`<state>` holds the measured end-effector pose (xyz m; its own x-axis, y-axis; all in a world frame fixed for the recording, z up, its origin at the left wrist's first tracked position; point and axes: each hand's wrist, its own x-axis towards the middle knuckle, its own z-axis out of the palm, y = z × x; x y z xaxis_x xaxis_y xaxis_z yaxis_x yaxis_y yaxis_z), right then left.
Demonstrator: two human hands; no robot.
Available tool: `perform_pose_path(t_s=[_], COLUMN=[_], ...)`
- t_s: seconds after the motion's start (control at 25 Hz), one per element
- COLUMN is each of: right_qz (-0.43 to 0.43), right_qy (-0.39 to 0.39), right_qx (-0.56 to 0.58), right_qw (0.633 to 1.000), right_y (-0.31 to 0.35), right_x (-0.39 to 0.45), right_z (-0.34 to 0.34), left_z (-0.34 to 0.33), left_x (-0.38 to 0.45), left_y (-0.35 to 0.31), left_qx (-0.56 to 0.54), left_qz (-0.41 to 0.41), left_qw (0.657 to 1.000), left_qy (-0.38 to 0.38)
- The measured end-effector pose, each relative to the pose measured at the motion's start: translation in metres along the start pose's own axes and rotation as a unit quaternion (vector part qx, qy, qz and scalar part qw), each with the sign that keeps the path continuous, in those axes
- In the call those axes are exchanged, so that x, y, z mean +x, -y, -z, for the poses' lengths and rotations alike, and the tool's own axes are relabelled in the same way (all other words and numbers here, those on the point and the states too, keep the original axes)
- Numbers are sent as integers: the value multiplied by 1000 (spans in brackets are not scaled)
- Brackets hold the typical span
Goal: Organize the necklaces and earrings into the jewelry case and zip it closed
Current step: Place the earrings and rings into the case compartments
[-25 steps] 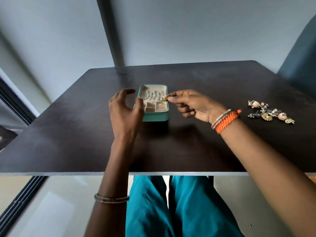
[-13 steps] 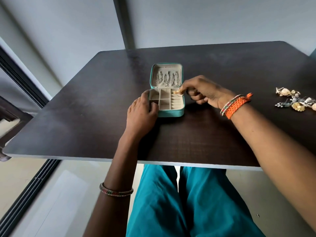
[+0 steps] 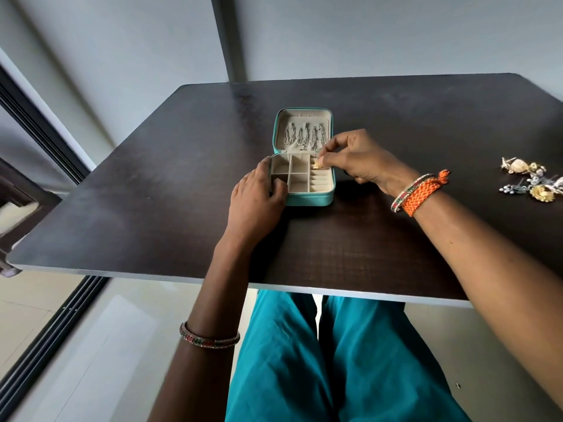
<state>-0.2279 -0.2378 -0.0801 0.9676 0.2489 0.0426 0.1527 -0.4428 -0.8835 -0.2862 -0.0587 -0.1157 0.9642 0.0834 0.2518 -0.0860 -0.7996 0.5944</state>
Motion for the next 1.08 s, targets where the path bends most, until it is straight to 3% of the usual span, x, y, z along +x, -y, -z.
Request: perform_pose_path(t_s=[0.08,0.24,0.4,1.0,1.08], right_qz=[68,206,207,164,177], right_qy=[-38,-54,-32,-11,-34], right_qx=[-10,-162,-253,-324,-306], right_qw=[997,964,944,932,935], right_y=[4,6,3,10,10], right_x=[-2,-3,-3,-11,-12], right_z=[6,23,20,14,16], left_z=[0,0,-1,-2,-2], left_x=[0,1,2,2,1], left_y=[1,2,5,6,6], left_qx=[0,1,-2,-10,-15], left_qz=[0,-2,-3,-14,-15], left_qw=[1000,1000,1000,1000,1000], left_qy=[1,-5,-2,-8,-8])
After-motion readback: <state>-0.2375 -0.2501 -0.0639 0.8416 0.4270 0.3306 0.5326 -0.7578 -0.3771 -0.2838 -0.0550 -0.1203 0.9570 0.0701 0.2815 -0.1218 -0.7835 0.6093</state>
